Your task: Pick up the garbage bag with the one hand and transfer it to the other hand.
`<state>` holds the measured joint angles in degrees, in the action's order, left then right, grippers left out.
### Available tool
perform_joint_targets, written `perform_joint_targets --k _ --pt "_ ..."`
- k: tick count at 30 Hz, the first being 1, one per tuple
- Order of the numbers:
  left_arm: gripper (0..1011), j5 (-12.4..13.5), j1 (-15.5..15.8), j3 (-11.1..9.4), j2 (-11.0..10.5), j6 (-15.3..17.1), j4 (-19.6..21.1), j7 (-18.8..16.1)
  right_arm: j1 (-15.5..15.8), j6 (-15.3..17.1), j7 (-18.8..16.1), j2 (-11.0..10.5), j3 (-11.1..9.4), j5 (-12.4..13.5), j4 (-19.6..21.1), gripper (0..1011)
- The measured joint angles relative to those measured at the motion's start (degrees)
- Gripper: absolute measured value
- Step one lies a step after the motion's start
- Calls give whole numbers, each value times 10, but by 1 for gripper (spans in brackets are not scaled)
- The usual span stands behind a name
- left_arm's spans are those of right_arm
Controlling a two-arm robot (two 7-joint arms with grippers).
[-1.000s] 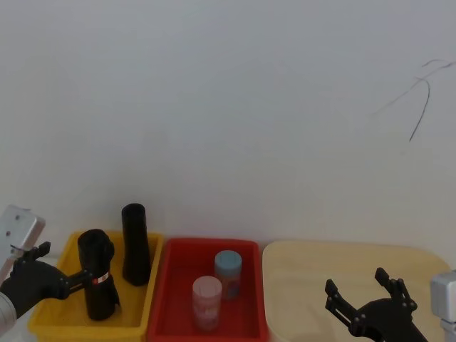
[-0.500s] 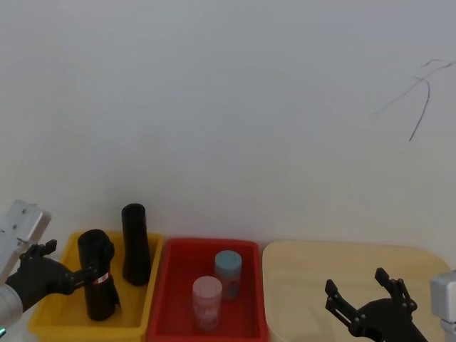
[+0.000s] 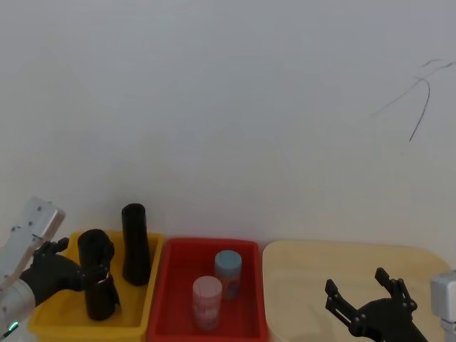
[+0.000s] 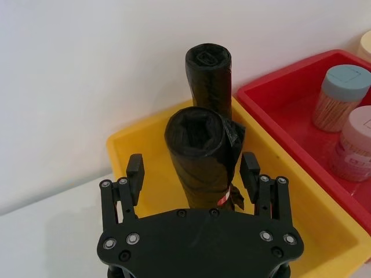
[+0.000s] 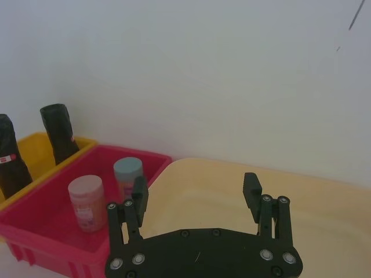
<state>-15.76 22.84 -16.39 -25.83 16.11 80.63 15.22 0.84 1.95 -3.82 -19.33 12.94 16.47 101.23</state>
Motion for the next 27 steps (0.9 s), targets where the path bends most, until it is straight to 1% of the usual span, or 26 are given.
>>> perform_joint_targets --k 12,20,23,25,27 --pt "1000 17 28 -17 22 -21 -46 10 0 0 0 0 0 0 0 1001" --pt "998 25 38 -24 31 -27 -63 13 0 0 0 0 0 0 0 1001" --pt "962 27 41 -26 34 -28 -68 14 0 0 0 0 0 0 0 1001" --pt "907 28 42 -26 35 -29 -70 15 0 0 0 0 0 0 0 1001" --pt "875 29 43 -27 36 -30 -72 15 0 0 0 0 0 0 0 1001"
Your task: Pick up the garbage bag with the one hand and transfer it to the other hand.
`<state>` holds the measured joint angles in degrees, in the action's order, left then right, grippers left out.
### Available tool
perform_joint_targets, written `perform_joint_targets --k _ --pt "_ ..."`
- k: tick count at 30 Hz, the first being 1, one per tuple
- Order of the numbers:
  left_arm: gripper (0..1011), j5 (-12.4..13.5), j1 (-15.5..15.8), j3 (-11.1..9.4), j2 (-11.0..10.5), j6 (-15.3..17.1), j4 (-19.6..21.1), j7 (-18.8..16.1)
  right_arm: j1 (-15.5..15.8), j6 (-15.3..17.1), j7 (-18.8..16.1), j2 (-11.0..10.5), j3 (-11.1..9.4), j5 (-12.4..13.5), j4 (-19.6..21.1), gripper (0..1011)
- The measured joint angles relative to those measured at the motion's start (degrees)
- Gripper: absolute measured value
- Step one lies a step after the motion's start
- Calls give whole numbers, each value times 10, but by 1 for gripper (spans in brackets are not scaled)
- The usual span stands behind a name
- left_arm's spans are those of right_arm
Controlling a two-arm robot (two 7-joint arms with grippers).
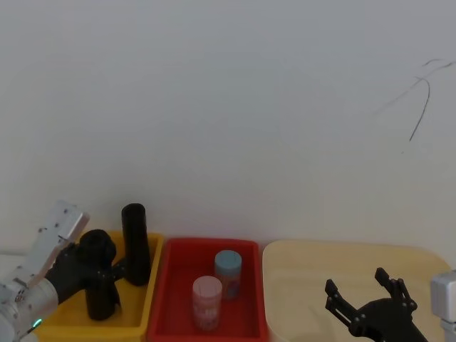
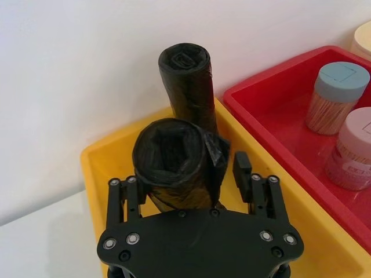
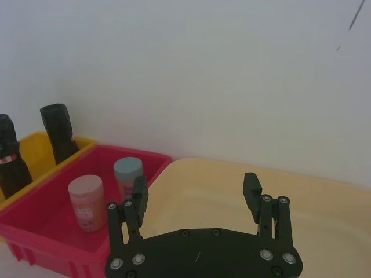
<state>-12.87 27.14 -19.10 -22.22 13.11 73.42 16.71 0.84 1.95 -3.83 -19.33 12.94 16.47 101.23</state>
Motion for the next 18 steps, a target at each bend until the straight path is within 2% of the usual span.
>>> perform_joint_targets --k 4,7,9,12,18 --pt "775 1 2 -1 2 -1 -3 1 0 0 0 0 0 0 0 1001" --pt "660 2 3 -2 3 -2 -5 1 0 0 0 0 0 0 0 1001" --pt "632 3 3 -2 3 -2 -6 1 0 0 0 0 0 0 0 1001" --pt "505 3 4 -3 4 -3 -7 1 0 0 0 0 0 0 0 1001" --pt "440 4 5 -3 5 -3 -9 2 0 0 0 0 0 0 0 1001"
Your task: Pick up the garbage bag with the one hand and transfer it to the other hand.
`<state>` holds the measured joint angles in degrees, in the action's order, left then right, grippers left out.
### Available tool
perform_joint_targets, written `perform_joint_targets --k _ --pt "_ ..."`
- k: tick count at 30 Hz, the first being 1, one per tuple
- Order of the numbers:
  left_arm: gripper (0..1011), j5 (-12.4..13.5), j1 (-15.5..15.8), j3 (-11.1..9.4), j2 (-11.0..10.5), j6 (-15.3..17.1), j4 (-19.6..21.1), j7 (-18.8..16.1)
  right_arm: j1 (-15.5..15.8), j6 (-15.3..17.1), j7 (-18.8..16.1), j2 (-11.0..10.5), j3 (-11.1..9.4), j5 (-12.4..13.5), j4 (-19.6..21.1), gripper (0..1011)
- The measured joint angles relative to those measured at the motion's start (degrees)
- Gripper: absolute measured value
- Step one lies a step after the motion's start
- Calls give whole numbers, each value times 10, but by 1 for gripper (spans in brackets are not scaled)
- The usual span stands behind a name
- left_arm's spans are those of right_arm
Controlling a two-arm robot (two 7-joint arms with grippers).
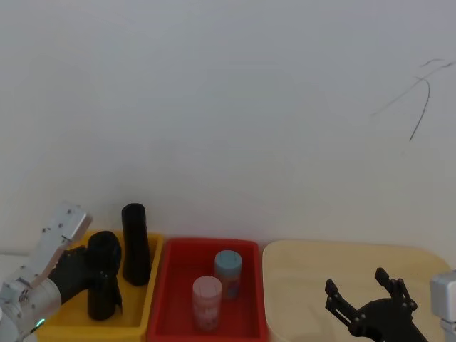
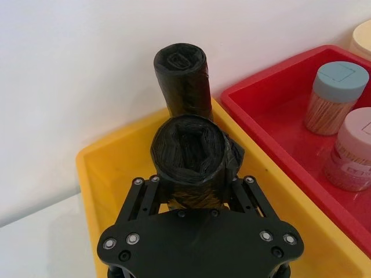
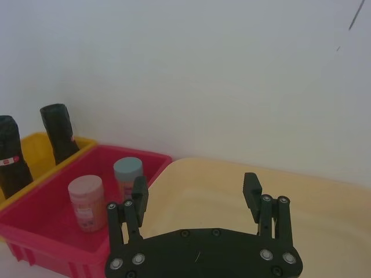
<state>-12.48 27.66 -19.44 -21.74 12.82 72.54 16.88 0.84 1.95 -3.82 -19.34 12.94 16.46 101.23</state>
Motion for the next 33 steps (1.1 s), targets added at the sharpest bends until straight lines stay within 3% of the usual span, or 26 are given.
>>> perform_joint_targets --k 13,33 --pt "379 1 0 1 0 -6 4 8 0 0 0 0 0 0 0 1001" --pt "379 -29 24 13 -17 -31 81 75 0 0 0 0 0 0 0 1001"
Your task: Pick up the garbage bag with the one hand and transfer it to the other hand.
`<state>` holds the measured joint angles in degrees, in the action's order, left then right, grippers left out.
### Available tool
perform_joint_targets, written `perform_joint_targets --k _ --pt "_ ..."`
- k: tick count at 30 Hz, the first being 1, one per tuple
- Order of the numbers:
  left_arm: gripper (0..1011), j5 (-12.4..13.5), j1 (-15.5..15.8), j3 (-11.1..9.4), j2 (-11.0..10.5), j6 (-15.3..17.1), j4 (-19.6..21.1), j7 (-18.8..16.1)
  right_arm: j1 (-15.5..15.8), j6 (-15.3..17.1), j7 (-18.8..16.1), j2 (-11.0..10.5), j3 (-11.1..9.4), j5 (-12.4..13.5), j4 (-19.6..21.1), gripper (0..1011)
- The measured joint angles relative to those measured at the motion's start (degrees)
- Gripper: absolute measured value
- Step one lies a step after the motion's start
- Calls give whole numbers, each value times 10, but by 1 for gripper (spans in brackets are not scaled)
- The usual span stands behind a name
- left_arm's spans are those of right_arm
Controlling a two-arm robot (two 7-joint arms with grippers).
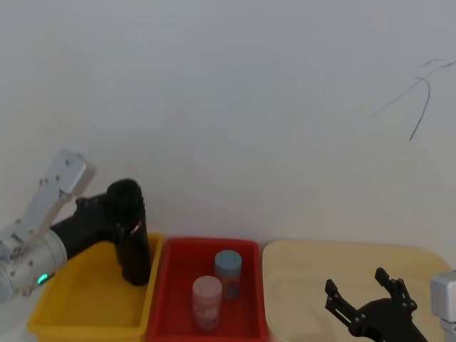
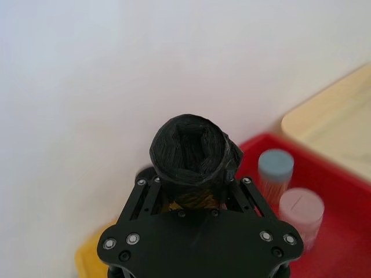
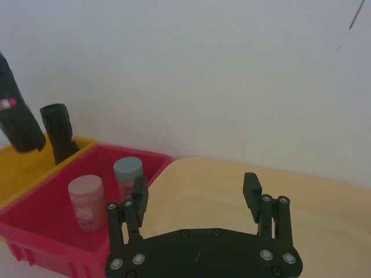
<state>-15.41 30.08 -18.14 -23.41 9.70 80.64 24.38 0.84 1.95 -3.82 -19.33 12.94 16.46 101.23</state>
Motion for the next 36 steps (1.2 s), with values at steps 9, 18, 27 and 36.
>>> perform_joint_targets --k 9,18,27,36 --pt "379 -25 24 3 -7 8 30 34 0 0 0 0 0 0 0 1001" --pt "379 -55 50 -11 -2 36 45 75 0 0 0 0 0 0 0 1001" --pt "379 -77 73 -39 15 67 44 111 0 0 0 0 0 0 0 1001" --pt "379 -86 90 -63 34 81 37 121 0 0 0 0 0 0 0 1001"
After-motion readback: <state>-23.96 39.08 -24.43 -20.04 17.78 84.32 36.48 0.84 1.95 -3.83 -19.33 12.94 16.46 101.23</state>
